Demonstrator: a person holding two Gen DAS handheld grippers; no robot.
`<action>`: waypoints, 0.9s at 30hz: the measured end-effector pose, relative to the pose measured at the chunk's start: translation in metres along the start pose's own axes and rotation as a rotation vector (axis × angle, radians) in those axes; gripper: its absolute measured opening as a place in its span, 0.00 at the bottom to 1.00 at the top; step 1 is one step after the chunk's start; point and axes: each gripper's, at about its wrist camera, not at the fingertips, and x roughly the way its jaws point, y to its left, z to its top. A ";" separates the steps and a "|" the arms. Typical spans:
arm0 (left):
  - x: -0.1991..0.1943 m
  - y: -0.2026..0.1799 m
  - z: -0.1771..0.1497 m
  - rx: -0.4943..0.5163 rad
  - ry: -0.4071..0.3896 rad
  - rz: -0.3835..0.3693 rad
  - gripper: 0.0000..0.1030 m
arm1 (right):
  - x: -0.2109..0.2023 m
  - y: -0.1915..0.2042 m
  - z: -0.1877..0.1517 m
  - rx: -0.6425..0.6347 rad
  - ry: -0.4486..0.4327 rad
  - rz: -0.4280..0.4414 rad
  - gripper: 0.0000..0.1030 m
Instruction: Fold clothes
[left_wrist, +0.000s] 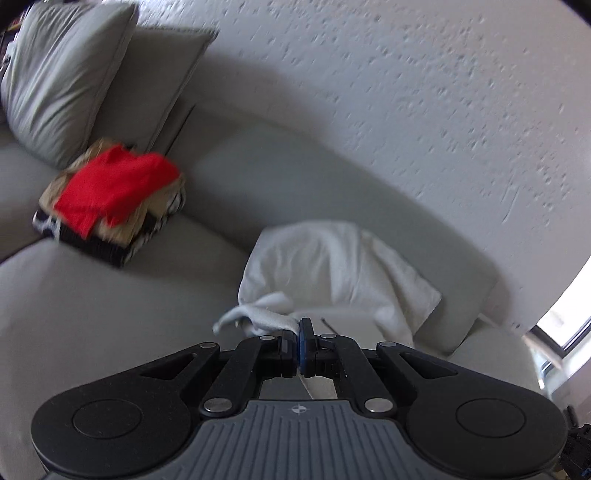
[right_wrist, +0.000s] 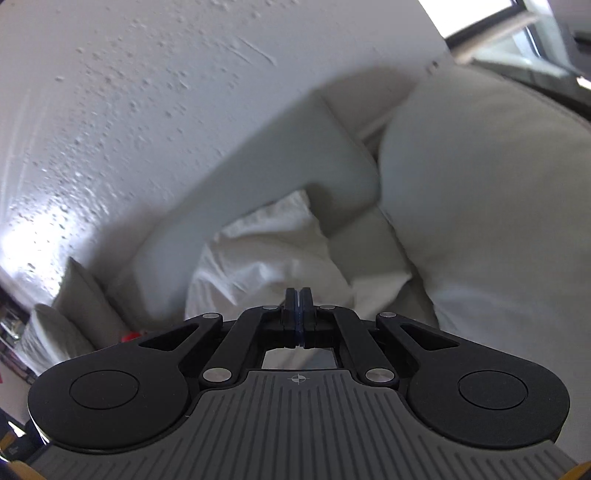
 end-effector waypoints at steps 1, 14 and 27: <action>0.009 0.010 -0.014 -0.017 0.043 0.028 0.00 | 0.009 -0.012 -0.011 0.025 0.035 -0.027 0.00; 0.033 0.080 -0.054 -0.165 0.184 0.135 0.01 | 0.055 -0.102 -0.056 0.236 0.294 -0.025 0.43; 0.053 0.099 -0.061 -0.212 0.235 0.097 0.01 | 0.121 -0.121 -0.039 0.311 0.350 0.132 0.27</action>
